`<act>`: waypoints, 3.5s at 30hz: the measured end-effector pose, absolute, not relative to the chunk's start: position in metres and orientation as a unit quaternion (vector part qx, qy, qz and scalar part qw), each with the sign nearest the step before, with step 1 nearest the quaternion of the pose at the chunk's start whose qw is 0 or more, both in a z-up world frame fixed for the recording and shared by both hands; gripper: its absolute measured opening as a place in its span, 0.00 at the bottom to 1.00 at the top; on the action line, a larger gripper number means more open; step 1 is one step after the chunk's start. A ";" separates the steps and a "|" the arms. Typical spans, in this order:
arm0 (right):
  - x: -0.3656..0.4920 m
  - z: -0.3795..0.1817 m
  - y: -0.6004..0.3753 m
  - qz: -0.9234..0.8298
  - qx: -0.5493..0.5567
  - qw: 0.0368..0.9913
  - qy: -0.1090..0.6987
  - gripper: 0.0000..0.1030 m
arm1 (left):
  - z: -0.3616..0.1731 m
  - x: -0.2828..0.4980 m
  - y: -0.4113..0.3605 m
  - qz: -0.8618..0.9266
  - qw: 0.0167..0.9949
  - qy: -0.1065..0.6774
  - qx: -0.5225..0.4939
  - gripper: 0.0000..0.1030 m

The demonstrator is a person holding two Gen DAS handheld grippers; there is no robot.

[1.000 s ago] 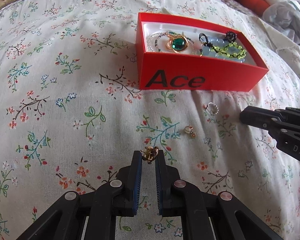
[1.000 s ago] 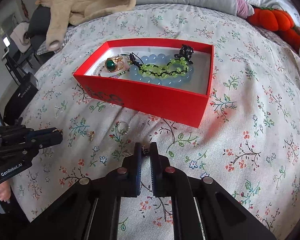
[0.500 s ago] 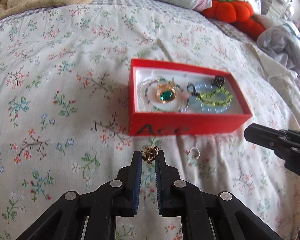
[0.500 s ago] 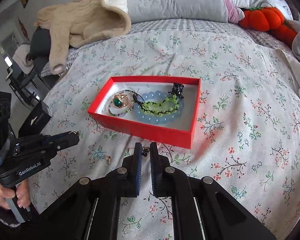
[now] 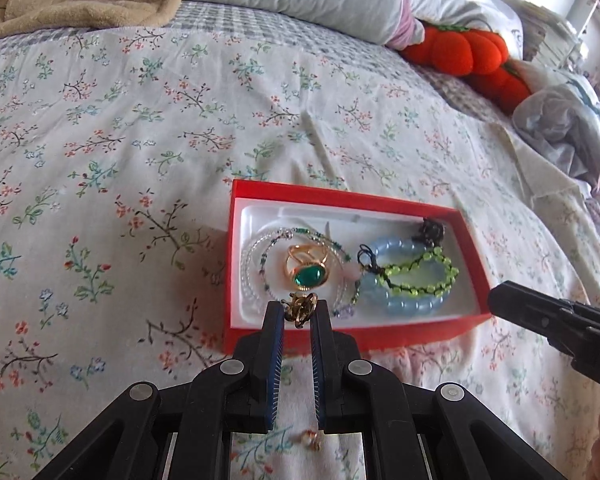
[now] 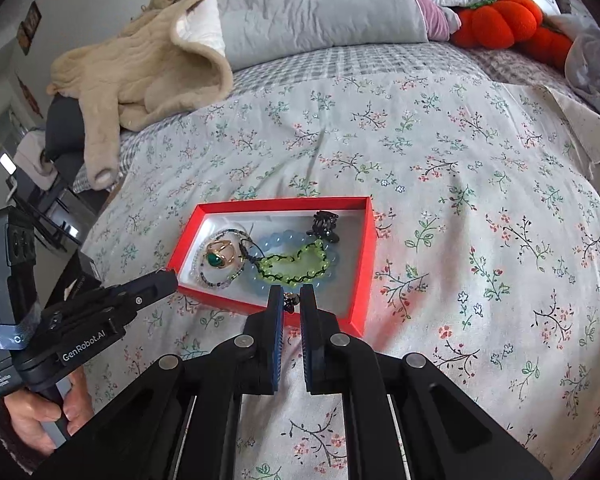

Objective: Organize jewelry
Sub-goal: 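Lower the gold earring into the box with the left tool while the right tool drops the silver ring in, then move the left tool to the pearl-topped gold stud earring and grasp it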

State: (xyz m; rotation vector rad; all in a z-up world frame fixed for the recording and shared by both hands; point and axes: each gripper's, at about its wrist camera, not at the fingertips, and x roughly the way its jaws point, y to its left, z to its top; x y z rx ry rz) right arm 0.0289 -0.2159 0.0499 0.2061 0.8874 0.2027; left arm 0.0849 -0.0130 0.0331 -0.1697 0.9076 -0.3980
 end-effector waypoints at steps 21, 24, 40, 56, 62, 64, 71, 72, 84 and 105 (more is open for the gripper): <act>0.051 0.033 -0.219 0.092 0.093 0.884 0.449 0.08 | 0.025 0.096 -0.033 -0.180 0.882 0.432 -0.050 0.31; 0.052 0.035 -0.217 0.085 0.081 0.887 0.446 0.09 | 0.027 0.093 -0.033 -0.182 0.883 0.430 -0.046 0.38; 0.034 0.058 -0.220 0.083 0.095 0.892 0.433 0.37 | 0.042 0.065 -0.031 -0.175 0.889 0.422 -0.021 0.66; -0.009 0.033 -0.220 0.039 0.083 0.872 0.481 0.58 | 0.013 0.025 -0.006 -0.121 0.874 0.470 -0.004 0.80; -0.026 0.016 -0.208 0.044 0.045 0.866 0.496 0.58 | -0.013 0.008 -0.008 -0.112 0.874 0.472 0.036 0.80; -0.030 0.011 -0.205 0.047 0.034 0.864 0.500 0.58 | -0.017 0.003 -0.010 -0.128 0.872 0.470 0.041 0.80; -0.036 0.002 -0.203 0.043 0.001 0.862 0.505 0.58 | -0.013 -0.004 -0.016 -0.198 0.866 0.459 0.010 0.64; -0.035 0.001 -0.204 0.043 0.002 0.862 0.506 0.58 | -0.014 -0.003 -0.018 -0.205 0.863 0.462 0.006 0.56; -0.028 -0.006 -0.211 0.034 0.013 0.856 0.516 0.58 | -0.027 0.014 -0.033 -0.207 0.856 0.474 -0.001 0.36; -0.019 -0.005 -0.198 0.046 0.013 0.857 0.513 0.58 | -0.020 0.032 -0.033 -0.194 0.856 0.480 0.005 0.03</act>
